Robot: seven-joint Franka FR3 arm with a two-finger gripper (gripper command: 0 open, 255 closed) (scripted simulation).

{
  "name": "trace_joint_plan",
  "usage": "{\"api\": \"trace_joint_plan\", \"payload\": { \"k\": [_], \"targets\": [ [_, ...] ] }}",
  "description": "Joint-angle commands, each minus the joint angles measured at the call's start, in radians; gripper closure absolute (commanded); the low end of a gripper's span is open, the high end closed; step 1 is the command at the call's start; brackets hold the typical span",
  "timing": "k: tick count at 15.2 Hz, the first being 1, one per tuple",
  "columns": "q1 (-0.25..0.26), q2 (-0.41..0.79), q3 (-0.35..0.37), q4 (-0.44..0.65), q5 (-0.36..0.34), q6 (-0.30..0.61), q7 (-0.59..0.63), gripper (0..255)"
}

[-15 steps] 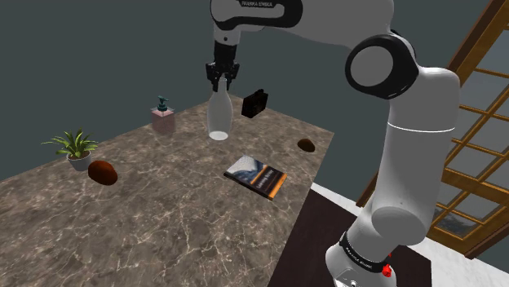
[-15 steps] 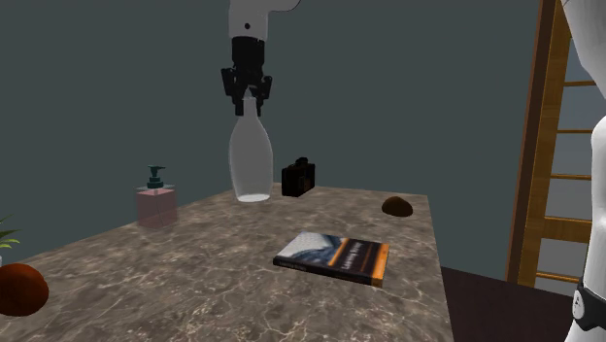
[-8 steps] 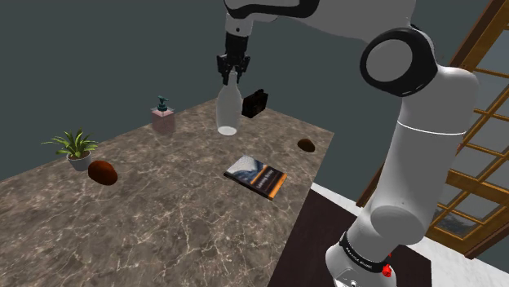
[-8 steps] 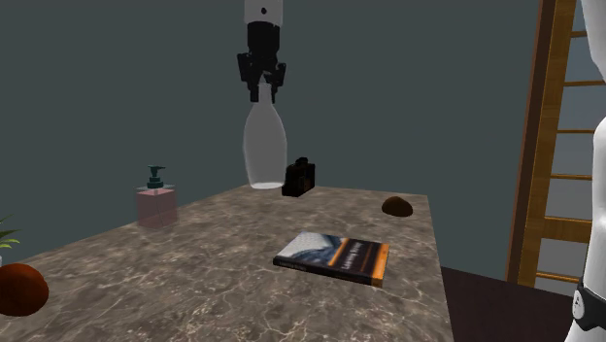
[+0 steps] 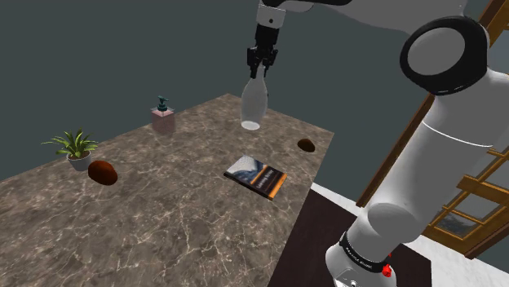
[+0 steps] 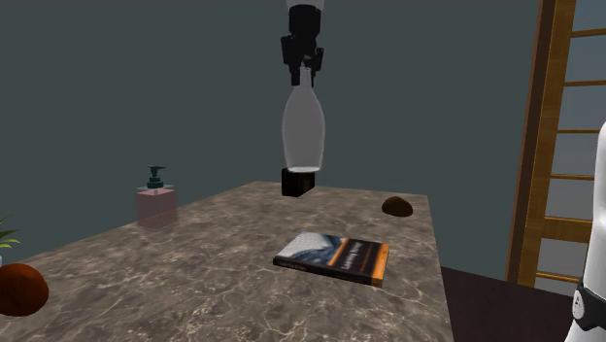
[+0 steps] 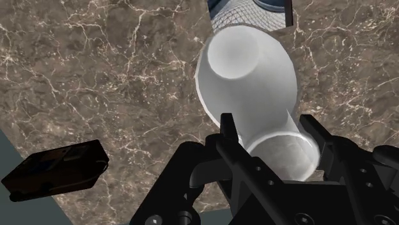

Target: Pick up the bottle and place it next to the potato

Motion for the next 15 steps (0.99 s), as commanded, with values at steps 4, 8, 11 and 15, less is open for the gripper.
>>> {"api": "trace_joint_plan", "payload": {
  "k": [4,8,11,15],
  "targets": [
    [-0.038,-0.114,-0.039,-0.073,-0.007,-0.040,-0.078,255],
    [-0.069,-0.184,-0.077,-0.098,-0.018,-0.086,-0.146,255],
    [-0.092,-0.228,-0.107,-0.102,-0.027,-0.124,-0.200,255],
    [-0.122,-0.272,-0.153,-0.090,-0.042,-0.178,-0.276,255]
  ]
}}
